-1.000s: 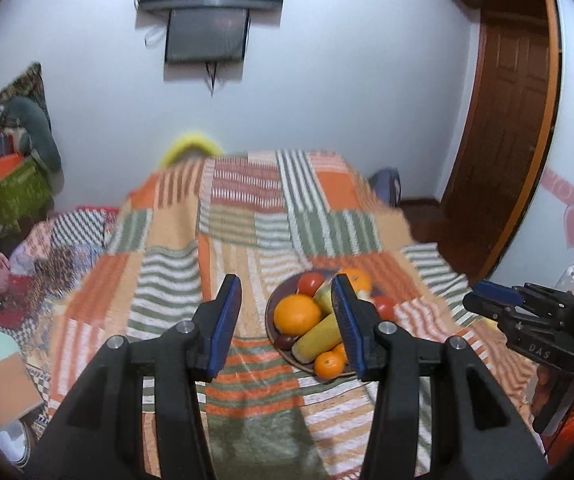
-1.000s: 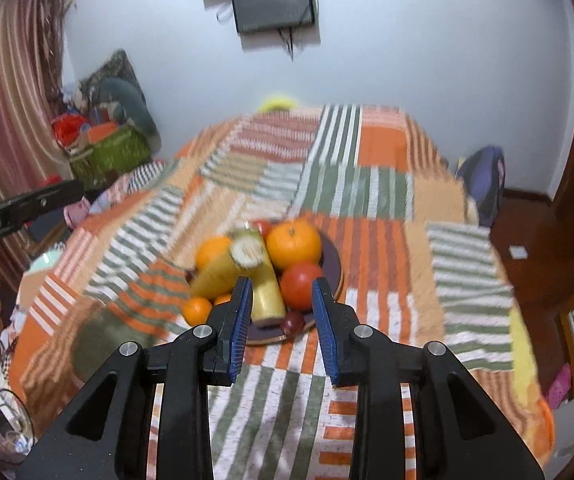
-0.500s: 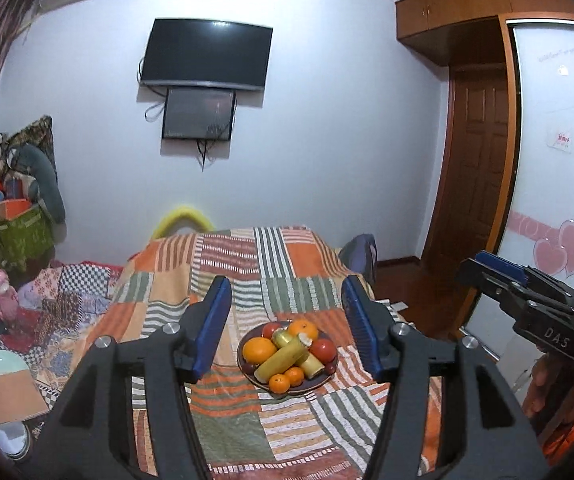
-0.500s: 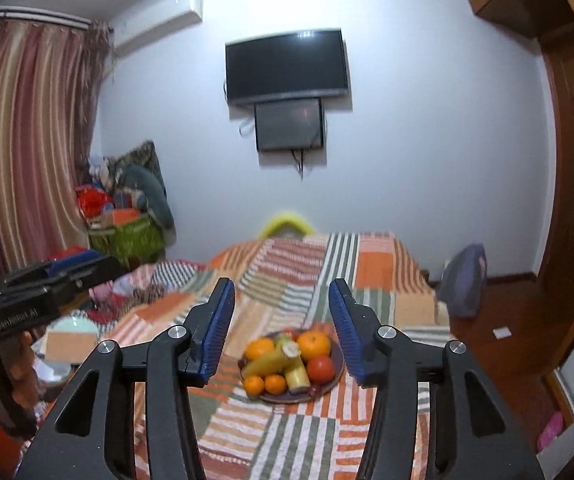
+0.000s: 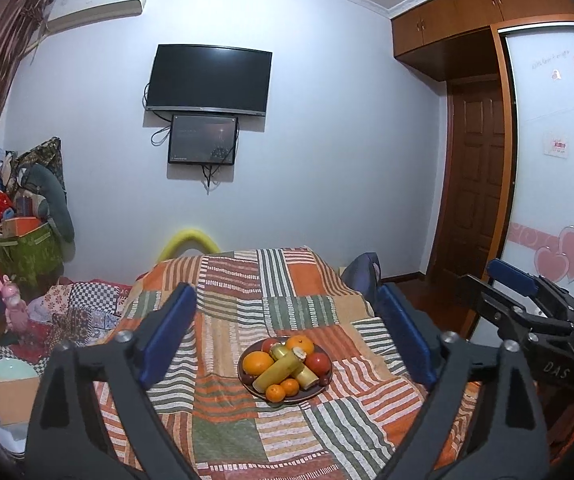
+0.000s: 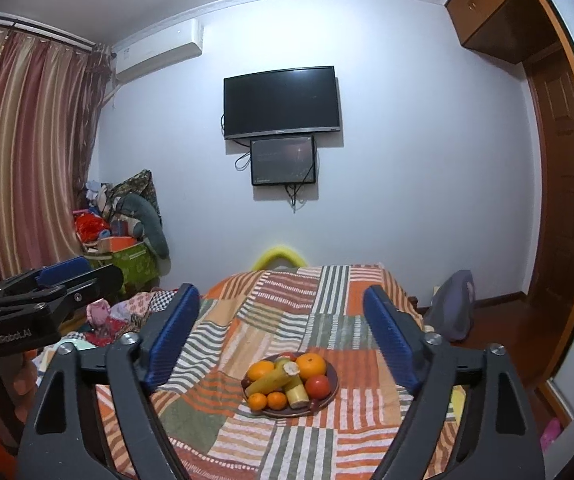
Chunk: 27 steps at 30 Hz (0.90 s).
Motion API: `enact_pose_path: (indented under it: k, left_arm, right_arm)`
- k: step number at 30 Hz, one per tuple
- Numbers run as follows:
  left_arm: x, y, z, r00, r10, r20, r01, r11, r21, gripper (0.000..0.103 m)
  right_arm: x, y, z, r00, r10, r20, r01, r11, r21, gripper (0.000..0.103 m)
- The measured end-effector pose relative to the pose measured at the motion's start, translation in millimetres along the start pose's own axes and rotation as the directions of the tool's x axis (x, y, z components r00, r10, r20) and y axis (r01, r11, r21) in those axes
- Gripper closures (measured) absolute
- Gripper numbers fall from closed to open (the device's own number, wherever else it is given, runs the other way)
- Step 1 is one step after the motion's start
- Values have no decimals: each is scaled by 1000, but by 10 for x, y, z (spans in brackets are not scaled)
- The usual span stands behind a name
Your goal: Organize fruits
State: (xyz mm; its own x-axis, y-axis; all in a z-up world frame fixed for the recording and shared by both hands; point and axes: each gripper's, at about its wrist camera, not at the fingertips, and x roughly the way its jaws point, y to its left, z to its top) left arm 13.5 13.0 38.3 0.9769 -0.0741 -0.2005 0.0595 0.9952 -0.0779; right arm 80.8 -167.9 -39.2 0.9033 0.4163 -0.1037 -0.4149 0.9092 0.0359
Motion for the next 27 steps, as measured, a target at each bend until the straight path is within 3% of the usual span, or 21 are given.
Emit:
enact_pose_path:
  k: [2, 6, 27]
  left_arm:
    - [4, -11, -2, 1000, 1, 1, -1, 1000, 1, 6]
    - [21, -38, -15, 1000, 1, -3, -1, 1000, 3, 3]
    - [74, -24, -37, 1000, 4, -15, -4, 1000, 1, 0]
  right_arm:
    - [-5, 5, 3, 1000, -8, 0, 8, 1000, -1, 16]
    - [-62, 4, -23, 999, -39, 18, 39, 999, 4, 0]
    - [-145, 5, -14, 997, -71, 31, 71, 997, -5, 0]
